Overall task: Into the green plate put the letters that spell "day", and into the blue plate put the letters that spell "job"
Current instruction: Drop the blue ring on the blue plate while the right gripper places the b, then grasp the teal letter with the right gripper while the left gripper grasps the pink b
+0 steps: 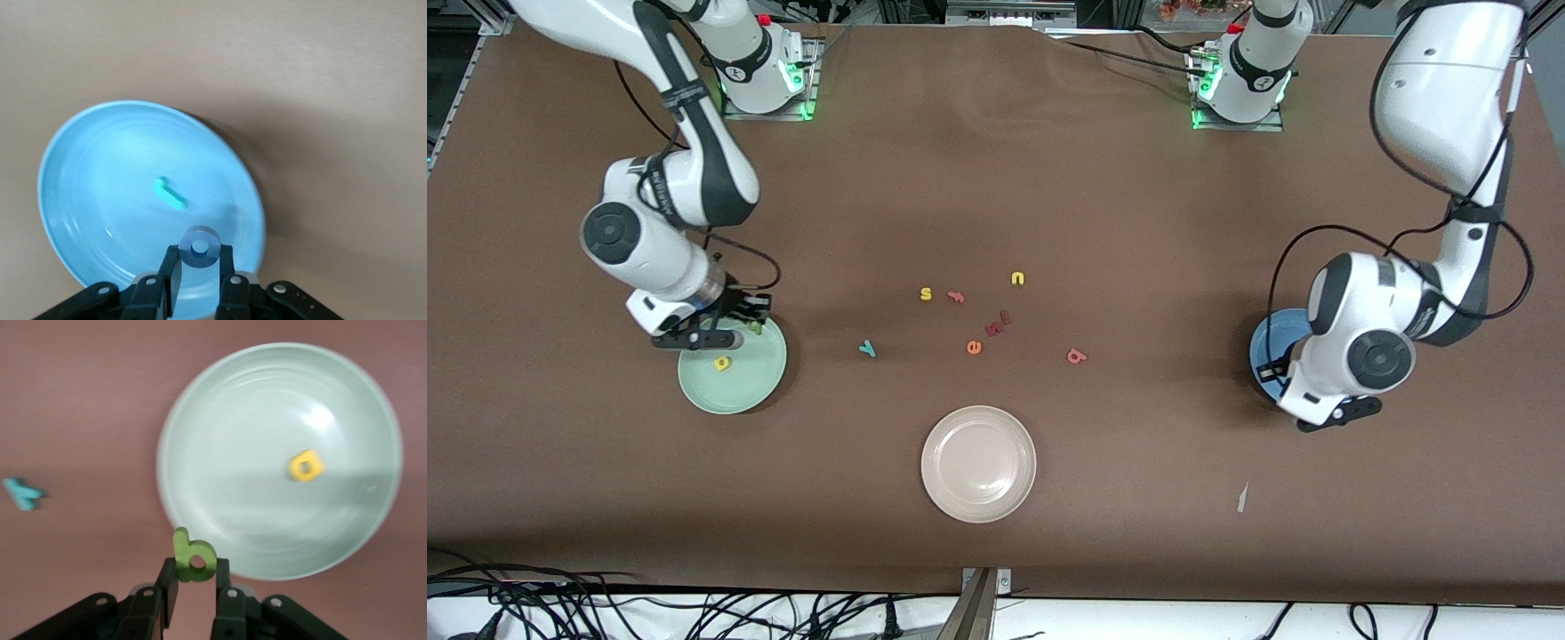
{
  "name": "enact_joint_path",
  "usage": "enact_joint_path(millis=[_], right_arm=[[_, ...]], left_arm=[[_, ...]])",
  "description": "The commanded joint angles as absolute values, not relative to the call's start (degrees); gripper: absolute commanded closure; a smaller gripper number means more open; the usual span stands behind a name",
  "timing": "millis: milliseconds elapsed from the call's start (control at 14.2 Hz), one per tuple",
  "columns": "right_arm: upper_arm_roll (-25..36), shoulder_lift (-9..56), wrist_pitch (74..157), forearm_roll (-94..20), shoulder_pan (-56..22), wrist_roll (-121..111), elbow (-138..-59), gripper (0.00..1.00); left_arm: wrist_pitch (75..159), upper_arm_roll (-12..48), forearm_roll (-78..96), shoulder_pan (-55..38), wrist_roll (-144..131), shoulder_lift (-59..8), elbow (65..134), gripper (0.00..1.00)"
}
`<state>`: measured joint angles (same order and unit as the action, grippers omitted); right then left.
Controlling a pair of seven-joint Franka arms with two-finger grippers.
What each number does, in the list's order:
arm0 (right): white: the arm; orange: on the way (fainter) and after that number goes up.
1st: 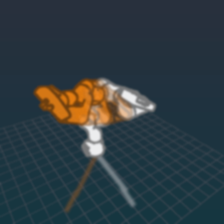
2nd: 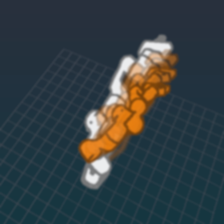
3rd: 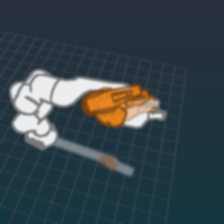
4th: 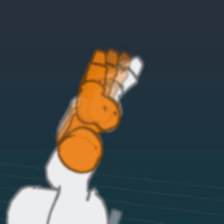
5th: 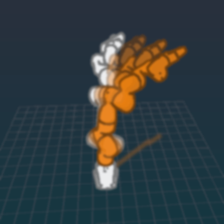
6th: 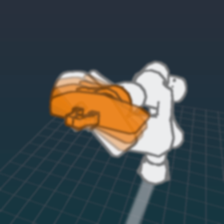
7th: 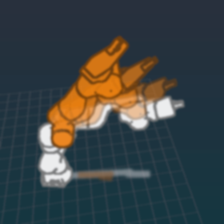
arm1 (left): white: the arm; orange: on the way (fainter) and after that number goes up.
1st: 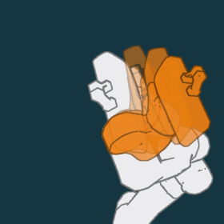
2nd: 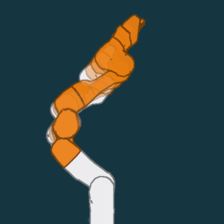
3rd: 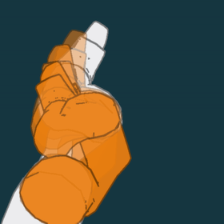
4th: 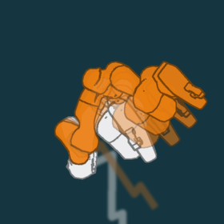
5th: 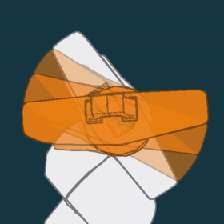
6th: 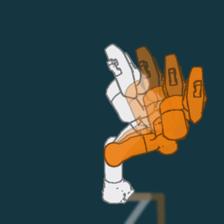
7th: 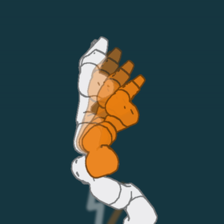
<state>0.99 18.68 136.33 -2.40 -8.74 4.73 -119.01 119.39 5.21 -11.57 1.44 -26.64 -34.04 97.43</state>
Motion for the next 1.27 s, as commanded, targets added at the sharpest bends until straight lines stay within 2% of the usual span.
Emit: enact_joint_path(millis=[0, 70, 211, 422, 633, 843, 1054, 1195], right_arm=[[0.8, 21.6, 139.2, -2.5, -7.5, 2.7, -117.4, 0.44], [0.7, 21.9, 139.8, -2.6, -7.5, 3.2, -117.4, 0.37], [0.4, 22.0, 140.0, -3.0, -7.6, 4.0, -117.0, 0.37], [0.3, 24.4, 139.7, -3.2, -11.8, 5.1, -112.8, 0.37], [0.7, 27.8, 139.6, -3.1, -17.7, 9.0, -107.9, 0.37], [0.8, 32.4, 139.8, -3.3, -21.5, 9.8, -103.1, 0.37], [0.8, 35.2, 140.3, -3.1, -23.9, 12.0, -101.5, 0.37], [0.7, 36.6, 141.7, -3.1, -24.6, 12.2, -101.3, 0.37]], left_arm=[[132.3, 6.0, -13.1, 3.8, -23.8, -26.8, 112.6, 0.71], [132.2, 6.0, -13.1, 3.7, -24.0, -27.1, 112.3, 0.01], [130.6, 6.0, -13.1, 3.7, -24.0, -26.8, 110.8, 0.00], [122.5, 6.3, -12.2, 2.6, -24.2, -27.0, 105.6, 0.00], [122.7, 10.5, -6.3, 2.1, -29.9, -28.1, 103.3, 0.00], [122.9, 12.5, -3.8, -3.5, -41.2, -32.8, 97.2, 0.00], [122.9, 12.5, -3.8, -10.0, -53.0, -38.7, 89.6, 0.00], [122.9, 12.5, -3.7, -12.7, -59.5, -41.4, 86.8, 0.00]])
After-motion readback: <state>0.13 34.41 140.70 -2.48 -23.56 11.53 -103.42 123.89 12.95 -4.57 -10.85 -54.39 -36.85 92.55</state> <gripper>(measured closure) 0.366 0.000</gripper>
